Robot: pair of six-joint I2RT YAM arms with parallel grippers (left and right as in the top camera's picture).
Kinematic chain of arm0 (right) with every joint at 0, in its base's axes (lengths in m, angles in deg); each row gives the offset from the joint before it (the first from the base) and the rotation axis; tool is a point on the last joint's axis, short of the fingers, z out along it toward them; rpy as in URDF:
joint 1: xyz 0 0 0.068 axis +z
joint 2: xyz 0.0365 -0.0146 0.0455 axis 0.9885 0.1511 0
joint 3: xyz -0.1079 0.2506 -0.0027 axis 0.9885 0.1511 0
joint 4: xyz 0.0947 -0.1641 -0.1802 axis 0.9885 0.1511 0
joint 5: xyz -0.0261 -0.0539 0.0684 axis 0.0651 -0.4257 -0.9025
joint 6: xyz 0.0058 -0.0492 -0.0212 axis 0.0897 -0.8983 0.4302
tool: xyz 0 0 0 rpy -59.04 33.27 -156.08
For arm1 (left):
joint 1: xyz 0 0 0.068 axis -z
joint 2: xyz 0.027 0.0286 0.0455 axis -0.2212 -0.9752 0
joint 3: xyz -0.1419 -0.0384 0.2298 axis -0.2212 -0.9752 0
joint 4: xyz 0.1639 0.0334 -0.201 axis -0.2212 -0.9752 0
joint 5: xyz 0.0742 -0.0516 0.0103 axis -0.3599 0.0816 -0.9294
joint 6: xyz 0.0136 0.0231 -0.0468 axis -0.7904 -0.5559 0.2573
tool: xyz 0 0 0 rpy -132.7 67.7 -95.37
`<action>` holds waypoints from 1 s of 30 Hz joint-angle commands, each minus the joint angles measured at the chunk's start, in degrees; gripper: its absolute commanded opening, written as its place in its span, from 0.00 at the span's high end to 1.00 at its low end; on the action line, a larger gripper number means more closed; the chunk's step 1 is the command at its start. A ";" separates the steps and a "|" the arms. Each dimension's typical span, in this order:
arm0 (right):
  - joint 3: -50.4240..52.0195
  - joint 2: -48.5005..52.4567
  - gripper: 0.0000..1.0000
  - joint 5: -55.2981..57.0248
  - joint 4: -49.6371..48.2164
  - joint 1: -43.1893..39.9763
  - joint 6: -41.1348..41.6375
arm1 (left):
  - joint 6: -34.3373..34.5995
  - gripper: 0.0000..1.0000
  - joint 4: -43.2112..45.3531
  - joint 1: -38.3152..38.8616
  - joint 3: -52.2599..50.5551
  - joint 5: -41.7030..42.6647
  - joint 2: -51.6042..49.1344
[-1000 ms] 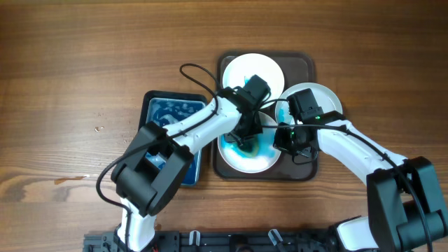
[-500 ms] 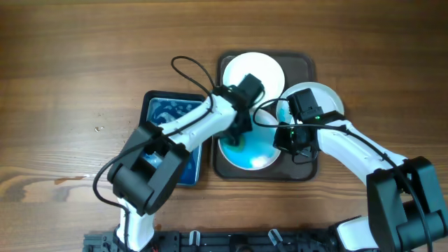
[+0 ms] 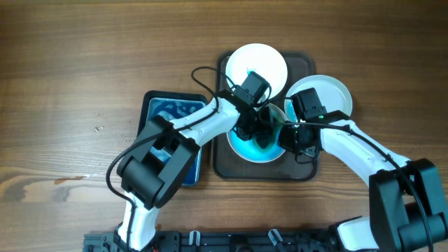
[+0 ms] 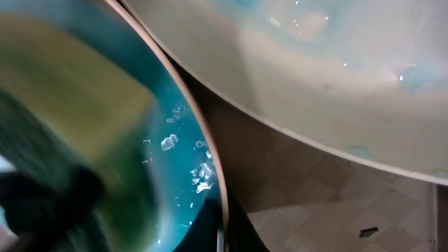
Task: Clean dirty plates on tray and stack at the side
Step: 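Scrub the tilted plate with the sponge held in the left gripper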
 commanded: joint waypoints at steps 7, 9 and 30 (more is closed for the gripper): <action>0.96 2.16 0.96 3.17 -0.48 0.74 -0.37 | -4.28 0.96 -14.32 -0.24 -1.88 -4.00 -2.75; 0.96 2.16 0.96 3.17 -0.50 0.74 -0.39 | -4.09 0.96 -17.31 -1.51 -1.88 -12.48 -2.21; 0.96 2.16 0.96 3.17 -0.55 0.74 -0.37 | -2.89 0.96 -14.84 -5.95 -1.07 -18.64 3.39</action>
